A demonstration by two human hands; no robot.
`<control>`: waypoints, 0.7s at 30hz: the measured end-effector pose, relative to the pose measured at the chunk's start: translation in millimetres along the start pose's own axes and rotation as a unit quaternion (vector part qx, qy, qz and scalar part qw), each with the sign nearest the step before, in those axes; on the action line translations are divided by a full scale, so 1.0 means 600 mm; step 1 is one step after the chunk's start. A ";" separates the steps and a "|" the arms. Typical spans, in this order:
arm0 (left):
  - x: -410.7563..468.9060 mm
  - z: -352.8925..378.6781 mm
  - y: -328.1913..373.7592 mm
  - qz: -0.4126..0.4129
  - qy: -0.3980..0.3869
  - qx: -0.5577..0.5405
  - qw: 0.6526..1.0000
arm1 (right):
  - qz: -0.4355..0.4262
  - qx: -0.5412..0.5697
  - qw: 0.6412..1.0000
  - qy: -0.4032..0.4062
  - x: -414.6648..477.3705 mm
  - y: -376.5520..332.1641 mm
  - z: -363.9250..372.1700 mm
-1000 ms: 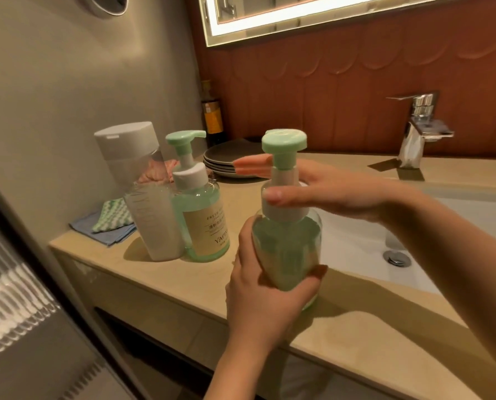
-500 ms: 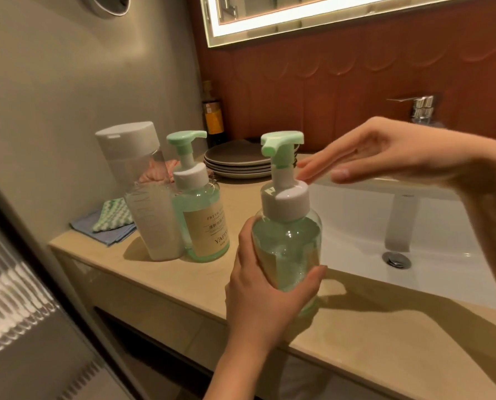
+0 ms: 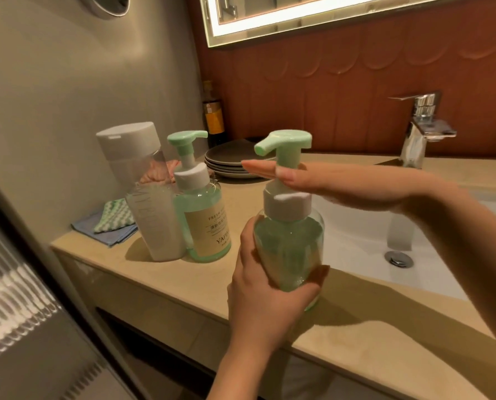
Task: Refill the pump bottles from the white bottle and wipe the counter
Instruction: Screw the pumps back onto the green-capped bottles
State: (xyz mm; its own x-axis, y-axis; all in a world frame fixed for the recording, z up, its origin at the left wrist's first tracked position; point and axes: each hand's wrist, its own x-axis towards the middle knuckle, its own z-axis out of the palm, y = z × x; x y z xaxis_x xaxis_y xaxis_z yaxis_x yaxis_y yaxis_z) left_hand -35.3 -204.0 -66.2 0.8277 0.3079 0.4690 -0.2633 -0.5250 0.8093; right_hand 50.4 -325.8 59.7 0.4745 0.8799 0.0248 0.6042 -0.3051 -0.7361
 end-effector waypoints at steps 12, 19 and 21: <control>-0.001 0.002 0.000 -0.009 -0.011 0.010 1.000 | -0.016 -0.056 0.998 0.033 -0.052 0.002 -0.061; -0.001 -0.001 0.004 -0.025 -0.009 0.012 1.000 | -0.046 0.019 0.997 0.057 -0.003 -0.002 -0.014; -0.001 -0.001 0.005 -0.030 -0.013 0.011 0.999 | -0.044 0.020 0.998 0.028 0.003 -0.001 -0.003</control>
State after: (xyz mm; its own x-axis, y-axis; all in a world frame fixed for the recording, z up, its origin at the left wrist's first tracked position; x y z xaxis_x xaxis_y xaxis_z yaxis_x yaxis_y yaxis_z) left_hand -36.8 -205.0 -63.6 0.8544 0.3183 0.4108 -0.2027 -0.5238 0.8274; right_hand 52.1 -324.6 61.6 0.4554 0.8811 0.1276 0.6205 -0.2113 -0.7552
